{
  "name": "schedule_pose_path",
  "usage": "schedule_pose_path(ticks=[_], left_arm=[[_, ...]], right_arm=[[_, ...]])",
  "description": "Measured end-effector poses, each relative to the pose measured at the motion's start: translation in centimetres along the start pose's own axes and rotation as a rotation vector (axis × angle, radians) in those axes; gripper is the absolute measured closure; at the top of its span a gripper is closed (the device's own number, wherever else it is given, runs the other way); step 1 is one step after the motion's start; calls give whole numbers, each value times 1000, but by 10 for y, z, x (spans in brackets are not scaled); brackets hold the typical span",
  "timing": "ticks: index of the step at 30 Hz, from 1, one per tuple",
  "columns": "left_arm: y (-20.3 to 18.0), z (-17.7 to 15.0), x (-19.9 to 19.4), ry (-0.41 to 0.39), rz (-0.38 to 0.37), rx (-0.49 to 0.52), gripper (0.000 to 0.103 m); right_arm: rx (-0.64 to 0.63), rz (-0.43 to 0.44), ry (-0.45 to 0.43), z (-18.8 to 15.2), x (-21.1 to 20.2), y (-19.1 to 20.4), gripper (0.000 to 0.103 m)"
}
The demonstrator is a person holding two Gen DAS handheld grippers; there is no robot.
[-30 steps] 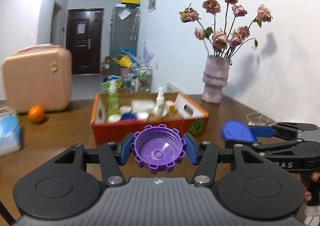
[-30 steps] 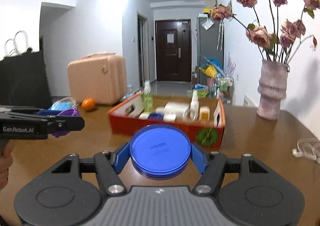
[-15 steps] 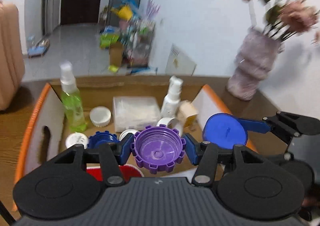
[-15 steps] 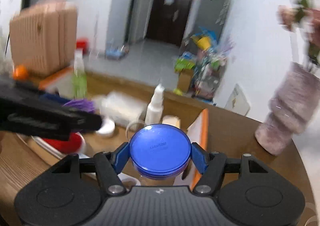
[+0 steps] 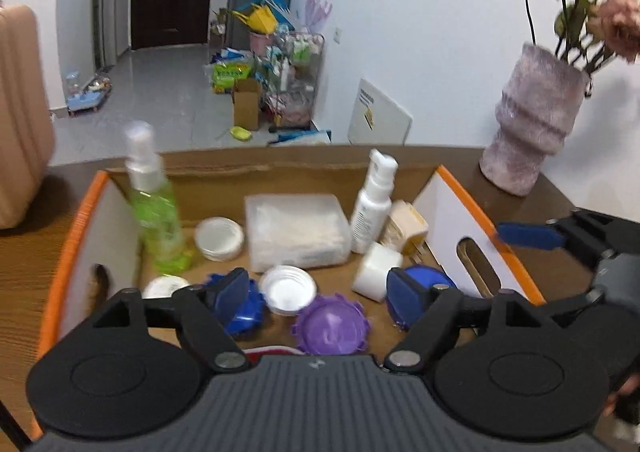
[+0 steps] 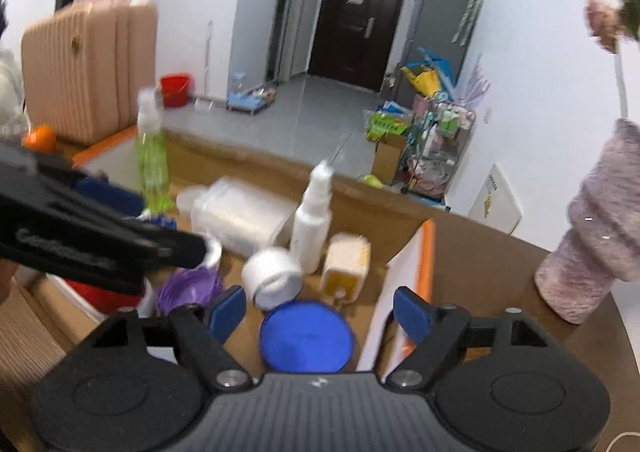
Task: Organize rigid objects
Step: 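Lower both items into the red box and open both grippers, then withdraw both tools from the red box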
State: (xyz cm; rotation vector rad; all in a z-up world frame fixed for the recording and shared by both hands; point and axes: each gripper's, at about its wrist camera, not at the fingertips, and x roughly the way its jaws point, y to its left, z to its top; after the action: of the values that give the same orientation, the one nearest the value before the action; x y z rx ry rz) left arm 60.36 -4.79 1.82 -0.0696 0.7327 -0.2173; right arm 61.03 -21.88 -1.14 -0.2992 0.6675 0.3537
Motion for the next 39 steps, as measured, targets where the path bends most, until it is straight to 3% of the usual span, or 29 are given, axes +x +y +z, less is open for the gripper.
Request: schedule_pose_path(ticks=[3, 7, 11, 16, 20, 24, 30, 39], left_arm=[[8, -1, -27, -30, 23, 2, 22], [20, -27, -82, -94, 91, 70, 22], [32, -62, -138, -155, 174, 88, 22], [38, -100, -203, -218, 190, 37, 20], [33, -138, -253, -306, 239, 7, 13], [21, -190, -292, -363, 280, 9, 13], [5, -253, -331, -402, 259, 31, 7], [-21, -333, -400, -461, 206, 42, 0]], right_arm=[[64, -7, -38, 10, -23, -12, 22], [115, -25, -73, 13, -62, -21, 17], [147, -8, -108, -2, -103, -16, 17], [195, -26, -175, -30, -156, 2, 16], [231, -51, -256, -57, -204, 23, 13], [261, -79, -311, -99, -238, 50, 13], [297, -94, -370, -167, -283, 98, 13], [330, -51, -355, -245, -349, 160, 11]])
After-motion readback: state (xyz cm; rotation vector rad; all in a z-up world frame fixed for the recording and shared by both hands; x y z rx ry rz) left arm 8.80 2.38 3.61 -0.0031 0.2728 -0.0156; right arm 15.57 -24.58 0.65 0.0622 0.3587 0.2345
